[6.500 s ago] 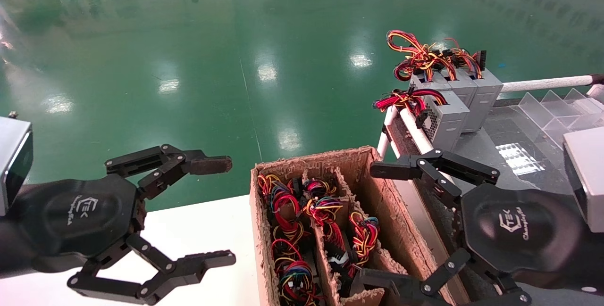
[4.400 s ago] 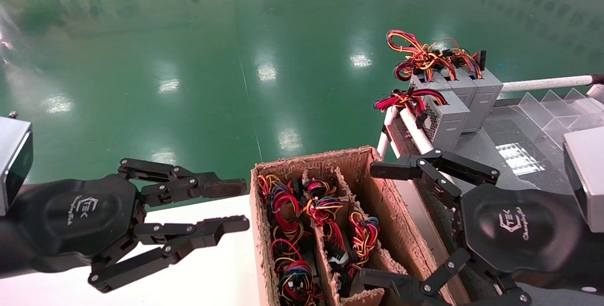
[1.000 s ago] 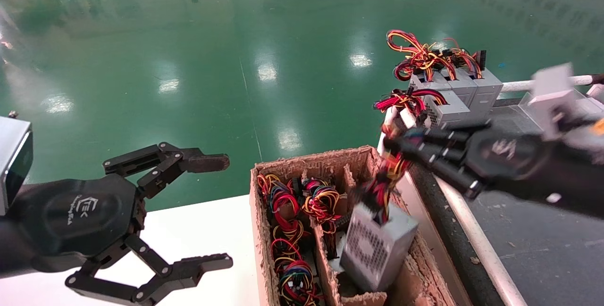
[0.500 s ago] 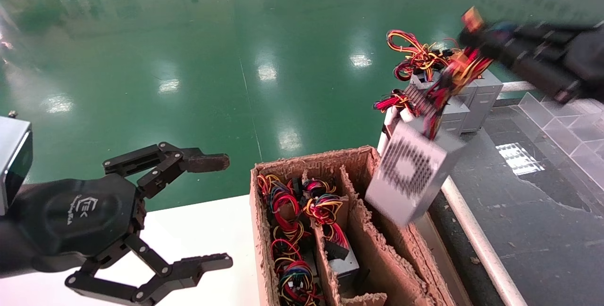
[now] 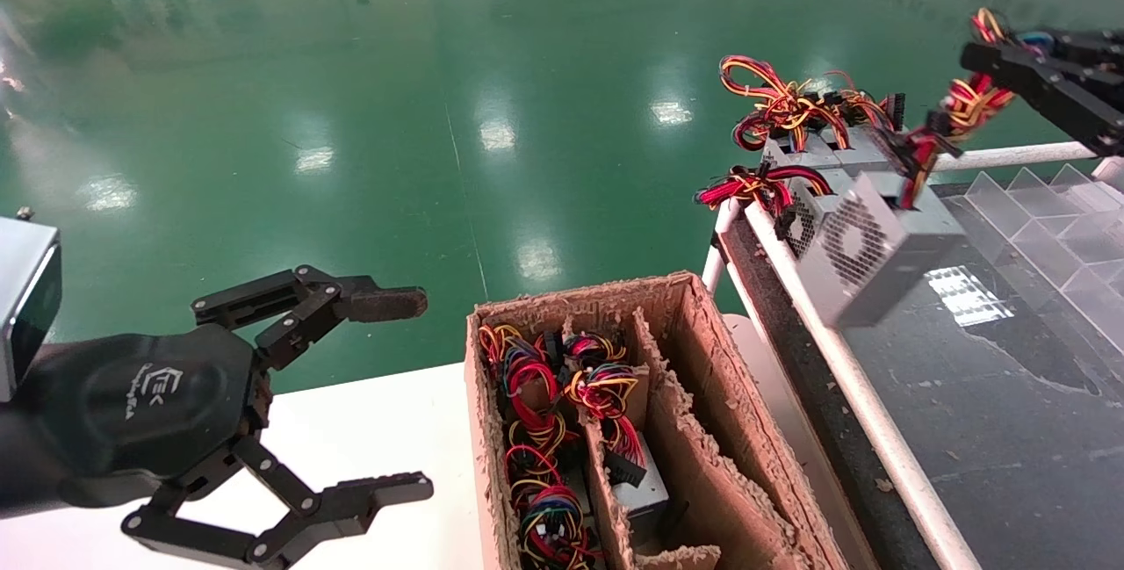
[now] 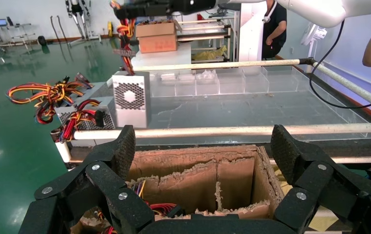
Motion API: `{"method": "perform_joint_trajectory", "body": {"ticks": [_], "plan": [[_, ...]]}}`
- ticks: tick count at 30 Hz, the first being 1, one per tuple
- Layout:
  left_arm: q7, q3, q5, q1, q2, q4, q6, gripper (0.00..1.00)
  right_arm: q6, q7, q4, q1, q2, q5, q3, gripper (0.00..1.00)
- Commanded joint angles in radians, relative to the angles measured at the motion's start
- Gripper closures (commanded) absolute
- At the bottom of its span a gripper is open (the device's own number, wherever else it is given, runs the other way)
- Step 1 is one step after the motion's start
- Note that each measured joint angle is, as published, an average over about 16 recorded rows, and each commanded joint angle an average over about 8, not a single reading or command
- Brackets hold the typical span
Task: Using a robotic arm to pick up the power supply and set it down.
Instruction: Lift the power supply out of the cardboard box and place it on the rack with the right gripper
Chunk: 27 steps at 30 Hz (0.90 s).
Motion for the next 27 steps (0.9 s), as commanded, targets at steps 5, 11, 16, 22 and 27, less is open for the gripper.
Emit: {"method": "perform_joint_trajectory", "body": {"ticks": [5,11,16,22,27], "plan": [[0.000,0.000,0.000,0.000,0.000,0.000,0.000,0.00,0.026,-0.067,-0.125,0.050,-0.013,-0.062,-0.019,1.00],[0.000,0.000,0.000,0.000,0.000,0.000,0.000,0.00,0.043,-0.130,-0.244,0.115,-0.041,-0.125,-0.047,1.00],[0.000,0.000,0.000,0.000,0.000,0.000,0.000,0.00,0.060,-0.168,-0.323,0.182,-0.078,-0.182,-0.078,1.00],[0.000,0.000,0.000,0.000,0.000,0.000,0.000,0.00,0.083,-0.219,-0.404,0.255,-0.135,-0.227,-0.103,1.00],[0.000,0.000,0.000,0.000,0.000,0.000,0.000,0.00,0.113,-0.259,-0.473,0.302,-0.196,-0.254,-0.119,1.00]]}}
